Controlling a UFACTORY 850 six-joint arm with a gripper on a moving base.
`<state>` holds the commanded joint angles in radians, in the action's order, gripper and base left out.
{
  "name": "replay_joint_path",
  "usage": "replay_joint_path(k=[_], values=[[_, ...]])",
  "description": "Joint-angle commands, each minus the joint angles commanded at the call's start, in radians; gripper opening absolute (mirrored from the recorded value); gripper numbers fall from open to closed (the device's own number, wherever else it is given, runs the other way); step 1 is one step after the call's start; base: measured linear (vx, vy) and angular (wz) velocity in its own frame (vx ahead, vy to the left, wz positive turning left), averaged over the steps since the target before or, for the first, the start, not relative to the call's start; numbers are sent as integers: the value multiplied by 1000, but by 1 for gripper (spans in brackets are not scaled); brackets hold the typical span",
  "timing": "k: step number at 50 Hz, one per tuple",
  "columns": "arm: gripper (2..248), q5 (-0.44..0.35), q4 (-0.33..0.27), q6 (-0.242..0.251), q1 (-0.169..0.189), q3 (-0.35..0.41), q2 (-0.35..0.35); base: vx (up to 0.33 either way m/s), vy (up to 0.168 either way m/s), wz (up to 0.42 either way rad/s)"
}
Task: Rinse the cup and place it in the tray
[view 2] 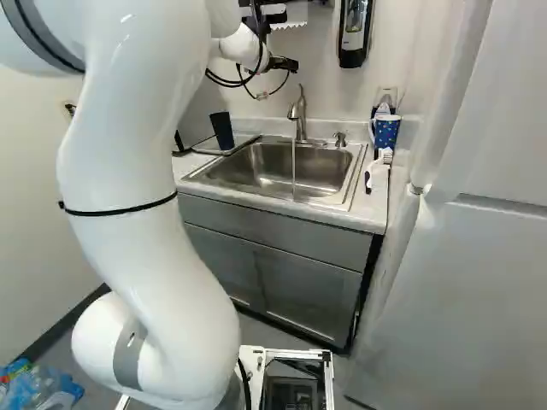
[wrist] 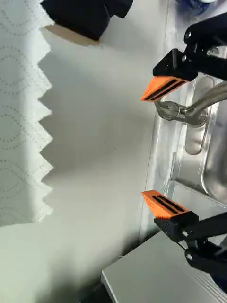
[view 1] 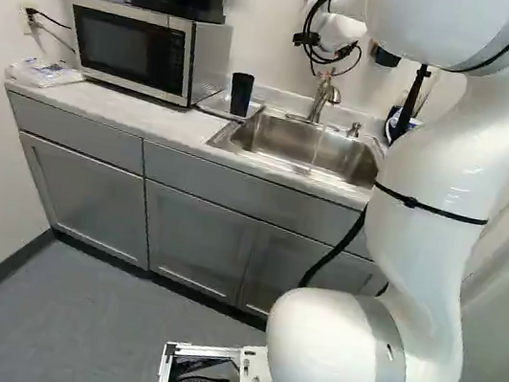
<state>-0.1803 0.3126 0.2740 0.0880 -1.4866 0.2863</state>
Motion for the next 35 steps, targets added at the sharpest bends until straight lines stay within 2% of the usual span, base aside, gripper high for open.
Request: replay_joint_path(k=[15,35], values=[[247,0,0,0,22,-23,21,0,0,0],[247,0,0,0,22,-33,28,0,0,0]])
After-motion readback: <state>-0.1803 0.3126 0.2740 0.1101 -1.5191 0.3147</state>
